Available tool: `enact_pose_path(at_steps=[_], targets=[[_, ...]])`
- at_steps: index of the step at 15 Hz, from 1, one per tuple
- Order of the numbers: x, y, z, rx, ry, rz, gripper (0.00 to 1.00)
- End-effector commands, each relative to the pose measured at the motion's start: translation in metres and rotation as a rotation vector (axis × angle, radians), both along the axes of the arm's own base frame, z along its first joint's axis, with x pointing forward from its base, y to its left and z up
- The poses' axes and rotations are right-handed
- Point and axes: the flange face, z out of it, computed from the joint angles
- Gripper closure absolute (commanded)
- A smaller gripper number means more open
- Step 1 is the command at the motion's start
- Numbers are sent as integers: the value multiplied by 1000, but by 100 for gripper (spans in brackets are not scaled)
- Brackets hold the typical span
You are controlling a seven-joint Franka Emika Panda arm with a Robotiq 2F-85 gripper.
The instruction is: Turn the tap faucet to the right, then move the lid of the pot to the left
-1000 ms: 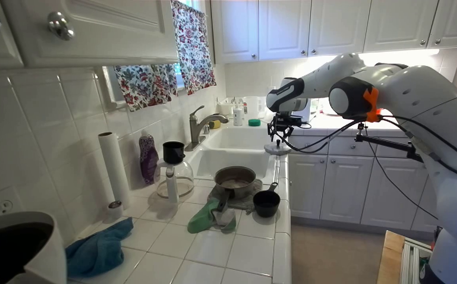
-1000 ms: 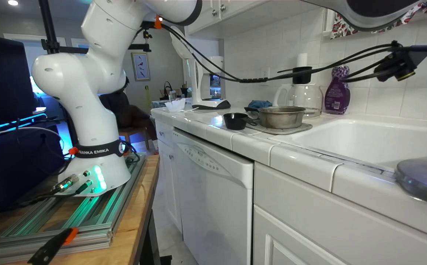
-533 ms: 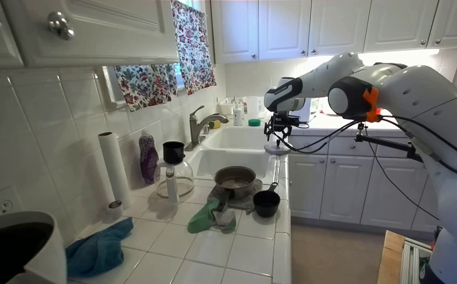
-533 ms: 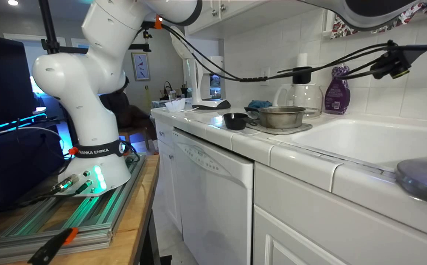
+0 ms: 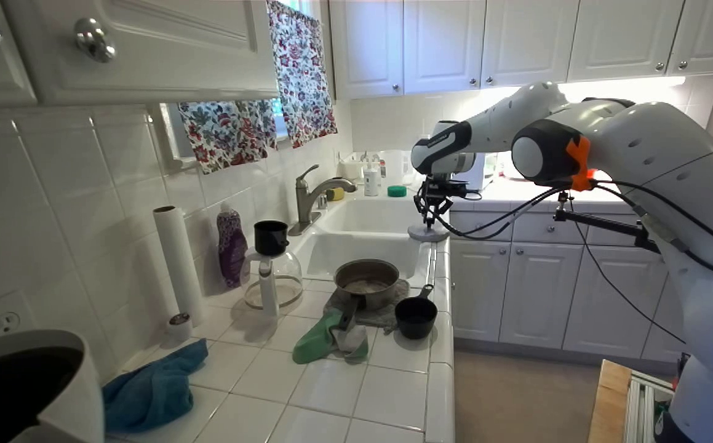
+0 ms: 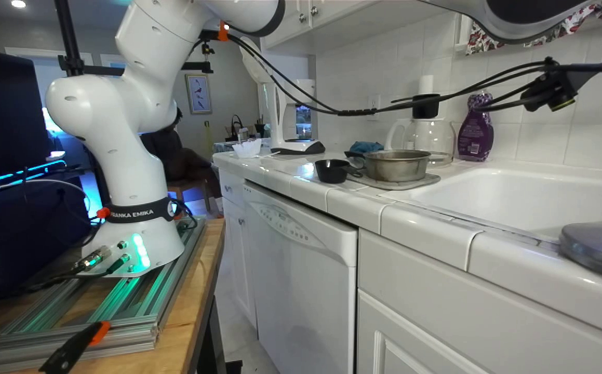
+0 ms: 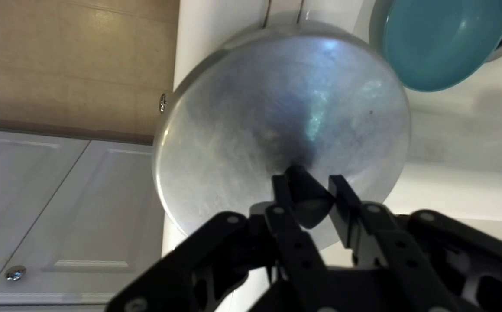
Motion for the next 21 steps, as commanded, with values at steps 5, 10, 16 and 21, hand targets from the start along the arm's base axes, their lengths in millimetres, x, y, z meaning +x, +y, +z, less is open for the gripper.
enact_pose_path(at_steps=[5,10,16,21], targets=[[8,22,22,-2,9,46,94],[46,125,70,-87,15,339,94],[80,226,120,-178,-61,670,94],[89,235,132,-210,-137,735,74]])
